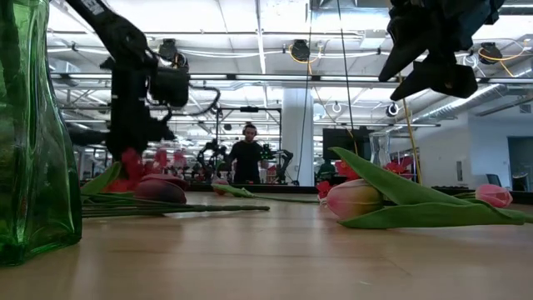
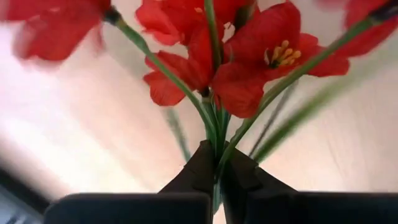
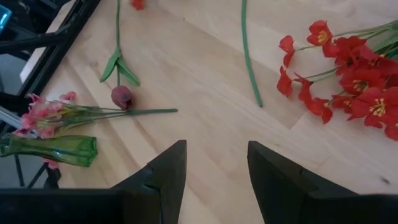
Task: Sort flowers into vase by color
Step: Put the left orange flowers into the transparent vase
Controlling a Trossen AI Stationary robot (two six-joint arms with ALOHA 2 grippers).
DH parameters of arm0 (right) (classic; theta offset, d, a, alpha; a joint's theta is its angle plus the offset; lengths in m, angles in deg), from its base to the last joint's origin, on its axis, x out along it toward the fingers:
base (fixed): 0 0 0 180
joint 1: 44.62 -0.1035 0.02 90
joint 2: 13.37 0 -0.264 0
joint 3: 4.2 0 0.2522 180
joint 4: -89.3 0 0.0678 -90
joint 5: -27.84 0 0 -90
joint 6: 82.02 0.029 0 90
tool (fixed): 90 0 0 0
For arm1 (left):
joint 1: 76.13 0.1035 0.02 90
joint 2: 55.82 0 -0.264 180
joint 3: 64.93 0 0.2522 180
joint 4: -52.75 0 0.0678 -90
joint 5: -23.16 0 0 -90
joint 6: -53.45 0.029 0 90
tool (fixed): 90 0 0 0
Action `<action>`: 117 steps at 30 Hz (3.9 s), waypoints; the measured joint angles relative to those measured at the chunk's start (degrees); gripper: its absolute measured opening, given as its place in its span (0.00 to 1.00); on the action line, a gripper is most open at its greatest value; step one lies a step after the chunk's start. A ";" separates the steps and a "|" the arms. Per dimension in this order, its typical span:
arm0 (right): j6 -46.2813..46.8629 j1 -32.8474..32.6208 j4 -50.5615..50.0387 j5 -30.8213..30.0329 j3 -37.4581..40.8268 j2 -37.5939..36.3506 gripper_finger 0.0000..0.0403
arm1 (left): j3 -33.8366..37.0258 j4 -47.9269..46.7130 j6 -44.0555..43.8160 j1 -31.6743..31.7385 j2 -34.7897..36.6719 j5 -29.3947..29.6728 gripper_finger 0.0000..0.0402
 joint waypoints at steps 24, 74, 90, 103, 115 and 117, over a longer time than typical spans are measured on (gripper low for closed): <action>3.14 3.73 -5.32 3.09 0.00 -0.04 0.39 | -31.94 9.53 -46.96 -0.94 18.82 -24.17 0.01; -53.29 31.04 24.98 35.14 -0.04 -6.89 0.50 | -32.28 55.73 -82.15 -23.86 -7.58 -16.17 0.01; -55.52 30.91 35.30 36.40 -0.04 -2.33 0.60 | -32.28 55.30 -82.15 -24.07 -7.58 -15.55 0.02; -56.32 30.91 37.40 36.31 -0.04 -0.41 0.40 | -32.28 53.74 -82.15 -24.70 -7.58 -15.26 0.03; -55.09 30.54 37.55 36.38 -0.04 1.35 0.16 | -32.28 53.60 -82.15 -25.09 -8.06 -14.68 0.03; -55.13 30.25 37.62 36.47 -0.02 1.45 0.09 | -32.29 54.12 -82.17 -25.23 -8.48 -14.51 0.03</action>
